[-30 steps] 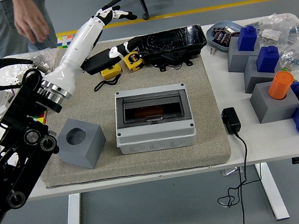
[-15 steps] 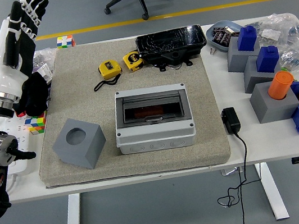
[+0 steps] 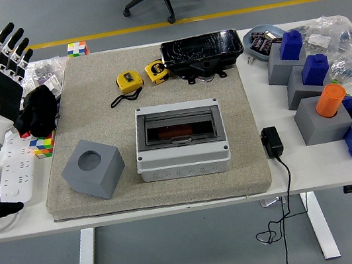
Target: Fetch the battery,place it into the box,close the lid of the box
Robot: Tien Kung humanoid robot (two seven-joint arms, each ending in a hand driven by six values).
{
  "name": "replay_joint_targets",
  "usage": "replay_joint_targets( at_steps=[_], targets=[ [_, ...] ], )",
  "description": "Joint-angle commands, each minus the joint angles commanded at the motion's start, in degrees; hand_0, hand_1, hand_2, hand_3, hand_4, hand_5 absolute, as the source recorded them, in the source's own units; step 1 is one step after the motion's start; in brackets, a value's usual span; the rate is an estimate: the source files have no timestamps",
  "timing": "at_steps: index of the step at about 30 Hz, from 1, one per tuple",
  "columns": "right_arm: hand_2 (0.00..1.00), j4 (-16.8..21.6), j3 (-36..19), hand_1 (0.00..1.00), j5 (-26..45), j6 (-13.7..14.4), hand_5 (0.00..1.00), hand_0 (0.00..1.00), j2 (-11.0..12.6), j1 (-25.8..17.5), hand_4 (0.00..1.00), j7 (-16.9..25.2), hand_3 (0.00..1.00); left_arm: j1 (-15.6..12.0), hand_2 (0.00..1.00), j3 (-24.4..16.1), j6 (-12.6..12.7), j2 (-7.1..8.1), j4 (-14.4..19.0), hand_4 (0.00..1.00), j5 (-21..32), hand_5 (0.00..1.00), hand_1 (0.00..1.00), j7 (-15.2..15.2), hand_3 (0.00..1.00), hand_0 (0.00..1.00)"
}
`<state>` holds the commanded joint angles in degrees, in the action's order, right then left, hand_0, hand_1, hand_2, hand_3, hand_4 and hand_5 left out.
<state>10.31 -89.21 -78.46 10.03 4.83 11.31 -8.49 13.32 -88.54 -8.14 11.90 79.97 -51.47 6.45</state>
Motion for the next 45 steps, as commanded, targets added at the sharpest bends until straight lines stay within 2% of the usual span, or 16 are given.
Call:
replay_joint_targets(
  at_steps=[2, 3, 6, 11, 14, 16, 20, 26, 27, 32, 33, 34, 38, 39, 45],
  targets=[
    [0.741, 0.00, -0.63, 0.719, -0.74, -0.05, 0.821, 0.774, -0.10, -0.28, 0.931, -0.21, 0.725, -0.33, 0.887, -0.62, 1.45, 0.37, 0.64, 0.998, -3.98, 0.998, 0.948, -0.37, 0.870, 0.957],
    [0.741, 0.00, -0.60, 0.719, -0.61, -0.02, 0.822, 0.775, -0.05, -0.31, 0.932, -0.14, 0.725, -0.44, 0.808, -0.77, 1.87, 0.55, 0.91, 0.998, -6.19, 0.998, 0.852, -0.43, 0.804, 0.890],
    [0.741, 0.00, -0.74, 0.719, -0.60, 0.02, 0.822, 0.775, 0.04, -0.29, 0.932, -0.12, 0.725, -0.75, 0.808, -1.34, 2.65, 0.55, 1.30, 0.998, -10.73, 0.998, 0.852, -0.65, 0.804, 0.890],
    [0.741, 0.00, 0.70, 0.719, 0.40, -0.06, 0.822, 0.774, 0.79, -0.02, 0.932, -0.17, 0.725, -1.88, 0.791, -2.58, 3.96, -0.35, 1.40, 0.998, -14.51, 0.998, 0.836, -0.35, 0.785, 0.864],
    [0.741, 0.00, -0.06, 0.719, -0.23, -0.30, 0.822, 0.774, 1.52, 0.30, 0.932, -0.16, 0.725, -2.75, 0.791, -3.11, 4.46, -0.81, 1.51, 0.998, -14.69, 0.998, 0.836, -0.03, 0.785, 0.864],
    [0.743, 0.00, 0.19, 0.722, -0.29, -0.80, 0.833, 0.779, 1.90, 0.36, 0.969, -0.06, 0.762, -2.98, 0.783, -3.26, 4.70, -0.93, 1.47, 0.998, -14.73, 0.998, 0.825, 0.11, 0.778, 0.849],
    [0.743, 0.00, 2.57, 0.722, 1.02, -1.59, 0.833, 0.779, 2.65, 0.40, 0.969, 0.23, 0.762, -3.10, 0.783, -3.03, 5.52, -0.91, 1.57, 0.998, -14.94, 0.998, 0.825, 0.47, 0.778, 0.849],
    [0.744, 0.00, 5.07, 0.725, 2.42, -1.82, 0.843, 0.778, 3.23, 0.48, 0.987, 0.30, 0.781, -3.03, 0.769, -2.62, 6.71, -1.82, 1.80, 0.998, -14.15, 0.998, 0.813, 0.78, 0.768, 0.833],
    [0.746, 0.00, 4.91, 0.733, 2.36, -1.82, 0.942, 0.791, 3.25, 0.45, 0.998, 0.41, 0.785, -3.01, 0.764, -2.48, 6.74, -1.91, 1.80, 0.998, -14.12, 0.998, 0.803, 0.74, 0.764, 0.824],
    [0.746, 0.00, 2.89, 0.733, 1.47, -2.01, 0.942, 0.791, 3.14, 0.07, 0.998, 1.76, 0.785, -3.10, 0.764, -1.53, 6.92, -2.89, 1.95, 0.998, -14.12, 0.998, 0.803, 0.68, 0.764, 0.824],
    [0.785, 0.00, 2.71, 0.799, 1.28, -2.03, 0.998, 0.840, 3.10, -0.06, 0.998, 2.22, 0.814, -3.11, 0.762, -1.26, 6.94, -3.00, 1.98, 0.998, -14.07, 0.998, 0.801, 0.69, 0.761, 0.821],
    [0.785, 0.00, 2.77, 0.799, 1.32, -2.11, 0.998, 0.840, 3.12, -0.17, 0.998, 2.66, 0.814, -3.10, 0.762, -1.03, 6.95, -3.05, 2.00, 0.998, -14.05, 0.998, 0.801, 0.68, 0.761, 0.821],
    [0.785, 0.00, 4.23, 0.799, 1.51, -3.13, 0.998, 0.840, 3.30, -0.81, 0.998, 4.34, 0.814, -3.24, 0.762, -0.44, 7.03, -3.35, 2.13, 0.998, -14.29, 0.998, 0.801, 0.58, 0.761, 0.821],
    [0.816, 0.00, 5.27, 0.837, 1.73, -3.48, 0.998, 0.882, 3.41, -0.99, 0.998, 4.54, 0.849, -3.39, 0.763, -0.41, 7.15, -3.55, 2.25, 0.998, -14.18, 0.998, 0.798, 0.63, 0.762, 0.819],
    [0.820, 0.00, 9.21, 0.841, 4.24, -4.12, 0.998, 0.876, 3.55, -1.85, 0.998, 5.03, 0.852, -4.11, 0.762, -0.30, 7.71, -4.68, 3.60, 0.998, -14.82, 0.998, 0.795, 0.60, 0.760, 0.817]
  ],
)
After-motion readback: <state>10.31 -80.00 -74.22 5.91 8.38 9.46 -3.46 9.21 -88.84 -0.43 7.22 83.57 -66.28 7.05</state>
